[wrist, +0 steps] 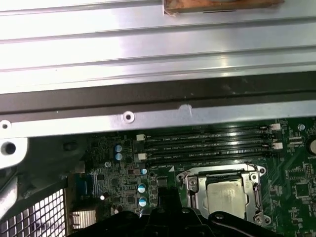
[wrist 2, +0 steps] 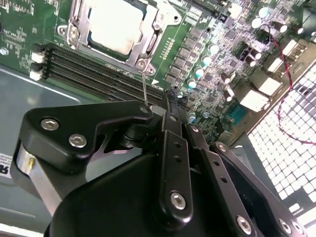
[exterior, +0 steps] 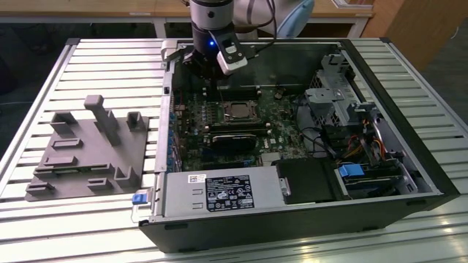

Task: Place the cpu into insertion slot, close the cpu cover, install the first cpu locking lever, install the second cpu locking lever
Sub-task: 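Install the first cpu locking lever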

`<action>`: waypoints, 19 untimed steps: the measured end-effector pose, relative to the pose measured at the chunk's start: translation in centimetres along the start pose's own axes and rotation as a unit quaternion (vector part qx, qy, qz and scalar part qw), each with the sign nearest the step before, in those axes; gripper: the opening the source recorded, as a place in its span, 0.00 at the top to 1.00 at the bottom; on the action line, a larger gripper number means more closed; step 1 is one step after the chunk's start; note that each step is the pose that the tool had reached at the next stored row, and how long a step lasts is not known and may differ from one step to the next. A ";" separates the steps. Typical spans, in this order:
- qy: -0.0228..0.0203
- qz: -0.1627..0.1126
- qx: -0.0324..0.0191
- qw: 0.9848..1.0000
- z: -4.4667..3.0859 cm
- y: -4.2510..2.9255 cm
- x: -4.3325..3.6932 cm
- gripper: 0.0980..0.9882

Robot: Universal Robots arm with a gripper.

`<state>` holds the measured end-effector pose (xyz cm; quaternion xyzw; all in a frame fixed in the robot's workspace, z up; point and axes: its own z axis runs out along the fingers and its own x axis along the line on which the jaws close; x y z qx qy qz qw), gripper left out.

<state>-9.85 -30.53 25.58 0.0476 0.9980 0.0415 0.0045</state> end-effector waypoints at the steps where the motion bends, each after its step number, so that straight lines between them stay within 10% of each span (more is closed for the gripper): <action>1: 0.000 -0.001 0.000 1.000 0.02 0.19 0.02 0.99; 8: 0.001 -0.008 0.000 1.000 0.08 0.80 -0.18 0.99; 19: 0.001 -0.009 0.000 1.000 0.35 1.08 -3.26 0.99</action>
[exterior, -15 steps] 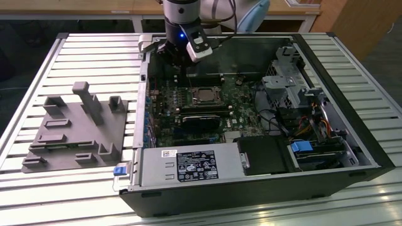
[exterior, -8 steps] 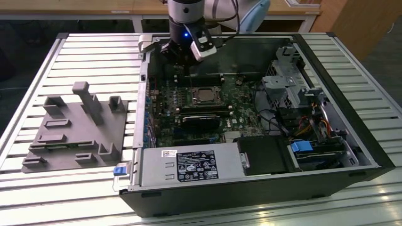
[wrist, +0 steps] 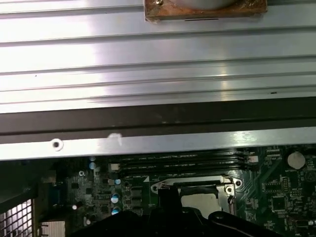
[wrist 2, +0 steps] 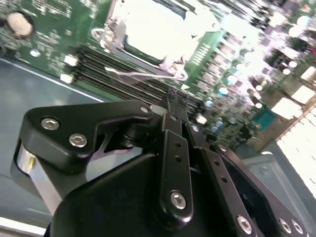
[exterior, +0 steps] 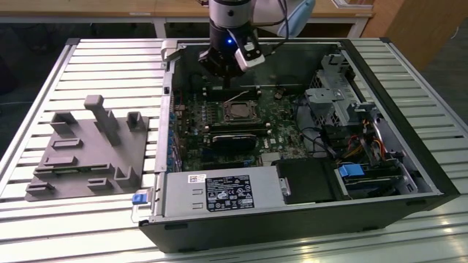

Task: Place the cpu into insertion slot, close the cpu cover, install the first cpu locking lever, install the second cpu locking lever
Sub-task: 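Install the first cpu locking lever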

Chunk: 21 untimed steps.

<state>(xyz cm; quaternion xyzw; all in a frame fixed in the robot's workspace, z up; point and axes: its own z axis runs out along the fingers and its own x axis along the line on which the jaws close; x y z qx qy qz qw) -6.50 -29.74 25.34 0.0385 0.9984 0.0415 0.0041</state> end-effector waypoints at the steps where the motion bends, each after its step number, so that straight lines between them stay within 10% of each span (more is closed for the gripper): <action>1: 0.000 0.000 0.000 1.000 0.06 0.02 -0.29 0.99; 8: -0.003 -0.003 -0.015 1.000 0.25 -0.14 -0.44 0.99; 21: -0.004 -0.042 -0.016 0.999 1.23 -0.13 -1.07 0.99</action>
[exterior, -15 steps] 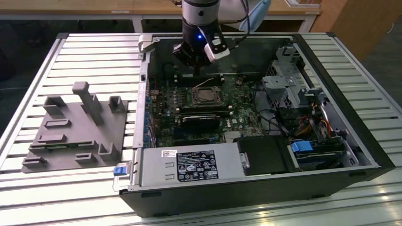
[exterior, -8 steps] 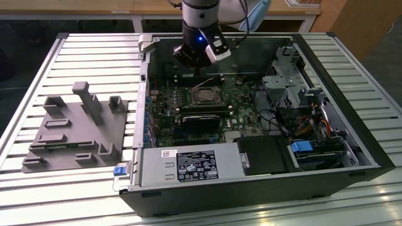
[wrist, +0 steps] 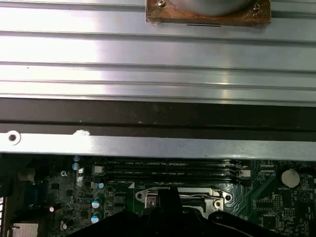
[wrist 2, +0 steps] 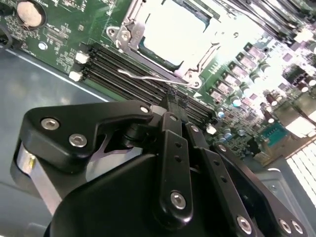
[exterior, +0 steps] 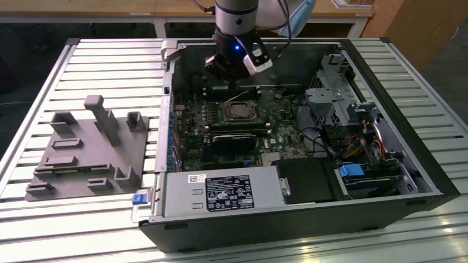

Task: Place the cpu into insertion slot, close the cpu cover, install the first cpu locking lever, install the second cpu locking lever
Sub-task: 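Install the first cpu locking lever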

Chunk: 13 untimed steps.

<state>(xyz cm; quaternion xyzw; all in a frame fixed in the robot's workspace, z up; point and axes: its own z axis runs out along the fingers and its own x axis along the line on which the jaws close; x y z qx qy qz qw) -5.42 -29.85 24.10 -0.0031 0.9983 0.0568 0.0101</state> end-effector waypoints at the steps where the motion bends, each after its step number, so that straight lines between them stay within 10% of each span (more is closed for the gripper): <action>1: 0.000 0.000 0.000 1.000 0.07 0.01 -0.11 0.99; 13: 0.000 0.000 0.000 1.000 1.47 0.09 -1.12 0.99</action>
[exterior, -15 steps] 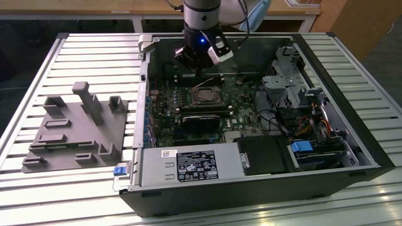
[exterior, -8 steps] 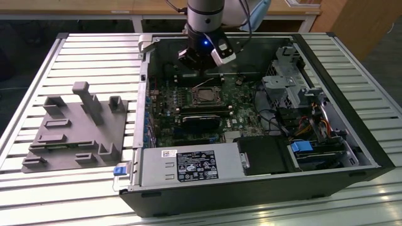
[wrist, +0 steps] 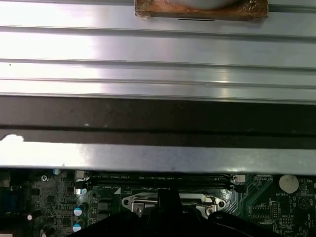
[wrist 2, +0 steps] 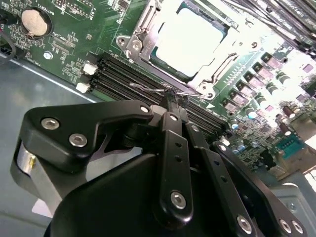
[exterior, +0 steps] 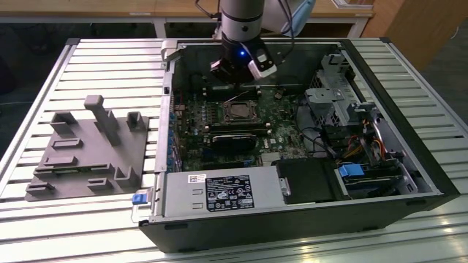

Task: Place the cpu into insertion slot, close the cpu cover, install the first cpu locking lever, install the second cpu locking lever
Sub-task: 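Install the first cpu locking lever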

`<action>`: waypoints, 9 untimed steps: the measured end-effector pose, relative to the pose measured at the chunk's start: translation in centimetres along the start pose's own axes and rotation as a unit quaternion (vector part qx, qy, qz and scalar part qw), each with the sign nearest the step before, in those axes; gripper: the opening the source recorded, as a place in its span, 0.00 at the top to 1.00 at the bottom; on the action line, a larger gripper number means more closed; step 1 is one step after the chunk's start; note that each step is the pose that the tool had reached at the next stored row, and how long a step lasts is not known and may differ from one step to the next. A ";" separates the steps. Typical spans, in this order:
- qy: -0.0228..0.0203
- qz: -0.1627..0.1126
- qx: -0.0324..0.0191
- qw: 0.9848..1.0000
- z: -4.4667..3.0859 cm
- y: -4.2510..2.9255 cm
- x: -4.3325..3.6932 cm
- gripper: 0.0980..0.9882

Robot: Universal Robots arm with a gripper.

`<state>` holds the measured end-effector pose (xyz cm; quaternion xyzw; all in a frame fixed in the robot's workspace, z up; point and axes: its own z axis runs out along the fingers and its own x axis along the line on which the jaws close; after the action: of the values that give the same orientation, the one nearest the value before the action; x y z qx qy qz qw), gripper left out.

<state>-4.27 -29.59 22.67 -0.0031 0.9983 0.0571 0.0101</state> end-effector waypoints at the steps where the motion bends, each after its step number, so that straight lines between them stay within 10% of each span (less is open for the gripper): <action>1: 0.000 0.000 0.000 1.000 0.02 0.07 -0.08 0.99; 9: 0.000 0.000 0.000 1.000 0.25 0.30 -0.92 0.99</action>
<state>-3.35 -29.26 22.48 -0.0028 0.9983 0.0571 0.0101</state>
